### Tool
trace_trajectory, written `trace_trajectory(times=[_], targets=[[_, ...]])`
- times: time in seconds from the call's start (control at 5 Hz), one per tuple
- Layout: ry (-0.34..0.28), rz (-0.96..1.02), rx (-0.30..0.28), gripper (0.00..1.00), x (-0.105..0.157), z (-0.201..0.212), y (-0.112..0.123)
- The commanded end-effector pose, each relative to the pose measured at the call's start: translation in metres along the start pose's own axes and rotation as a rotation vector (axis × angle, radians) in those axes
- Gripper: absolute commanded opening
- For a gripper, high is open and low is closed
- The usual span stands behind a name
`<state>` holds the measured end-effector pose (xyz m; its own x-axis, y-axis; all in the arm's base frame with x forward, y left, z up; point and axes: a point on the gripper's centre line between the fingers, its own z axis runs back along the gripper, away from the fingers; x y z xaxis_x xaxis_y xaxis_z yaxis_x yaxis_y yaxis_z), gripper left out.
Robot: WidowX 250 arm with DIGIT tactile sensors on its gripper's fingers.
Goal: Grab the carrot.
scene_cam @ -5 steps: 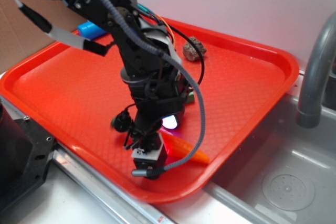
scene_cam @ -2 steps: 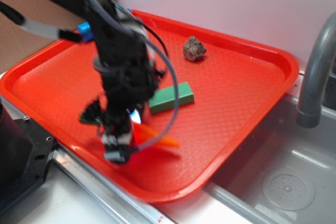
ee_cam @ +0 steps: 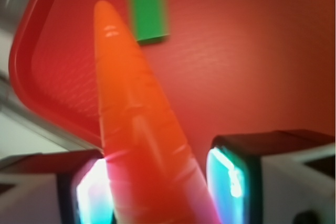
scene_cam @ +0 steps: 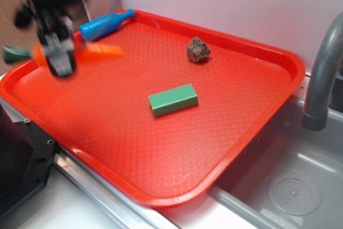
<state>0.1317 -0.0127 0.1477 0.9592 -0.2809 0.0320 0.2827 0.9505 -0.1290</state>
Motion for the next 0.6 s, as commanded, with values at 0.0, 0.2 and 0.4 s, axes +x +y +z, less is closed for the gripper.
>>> trace_trajectory(times=[0.0, 0.2, 0.4], targets=[[-0.075, 0.429, 0.079, 0.00, -0.004, 0.069, -0.001], [-0.096, 0.424, 0.103, 0.00, 0.003, 0.080, -0.004], [-0.085, 0.409, 0.124, 0.00, 0.007, 0.077, -0.008]])
